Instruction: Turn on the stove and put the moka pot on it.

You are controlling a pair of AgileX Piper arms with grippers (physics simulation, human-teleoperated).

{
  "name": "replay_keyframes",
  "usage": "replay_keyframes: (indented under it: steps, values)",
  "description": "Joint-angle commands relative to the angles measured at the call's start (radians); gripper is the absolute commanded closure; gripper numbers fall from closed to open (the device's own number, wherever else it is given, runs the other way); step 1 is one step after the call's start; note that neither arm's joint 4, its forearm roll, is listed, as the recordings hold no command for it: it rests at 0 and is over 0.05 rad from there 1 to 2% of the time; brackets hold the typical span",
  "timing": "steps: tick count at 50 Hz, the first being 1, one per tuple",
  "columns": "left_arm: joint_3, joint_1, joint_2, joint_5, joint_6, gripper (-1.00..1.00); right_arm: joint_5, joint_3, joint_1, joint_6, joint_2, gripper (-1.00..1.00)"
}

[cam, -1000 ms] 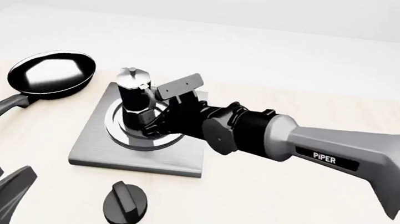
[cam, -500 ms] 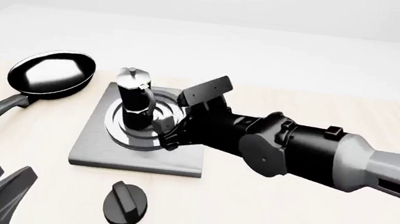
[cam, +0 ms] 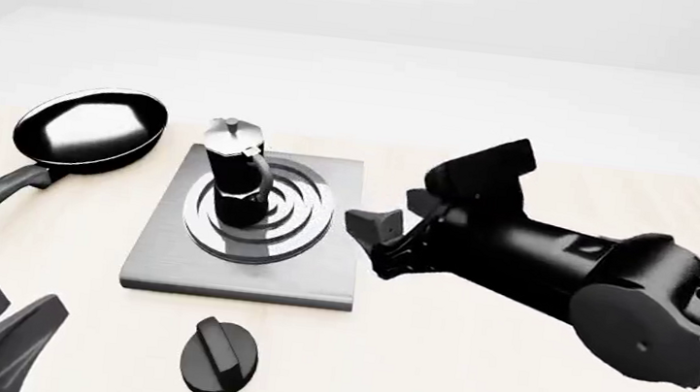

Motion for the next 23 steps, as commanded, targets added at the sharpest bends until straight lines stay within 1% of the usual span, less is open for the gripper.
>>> replay_keyframes:
  steps: [1,6,7,8,9,12,14,17,19,23]
  values:
    - [0.004,0.000,0.000,0.001,0.001,-1.00,0.019,0.124,-0.050,-0.007,-0.156,-1.00]
    - [0.007,-0.001,0.000,0.003,0.002,-1.00,0.039,0.161,-0.067,0.007,-0.230,-1.00]
    - [0.007,-0.001,0.000,0.002,0.002,-1.00,0.045,0.165,-0.071,0.004,-0.243,-1.00]
    - [0.008,-0.003,0.000,0.003,0.002,-1.00,0.057,0.176,-0.086,-0.022,-0.272,-1.00]
    - [0.008,-0.003,0.000,0.002,0.002,-1.00,0.063,0.181,-0.088,-0.021,-0.285,-1.00]
    - [0.009,-0.002,0.000,0.003,0.000,-1.00,0.083,0.203,-0.092,0.000,-0.331,-1.00]
    - [0.010,-0.002,0.001,0.003,0.001,-1.00,0.101,0.218,-0.110,0.013,-0.374,-1.00]
    - [0.012,-0.004,0.001,0.003,0.002,-1.00,0.126,0.225,-0.125,0.013,-0.418,-1.00]
    - [0.012,-0.005,0.001,0.004,0.002,-1.00,0.161,0.229,-0.148,0.007,-0.471,-1.00]
    - [0.012,-0.001,0.002,0.001,0.002,-1.00,0.221,0.246,-0.178,0.028,-0.567,-1.00]
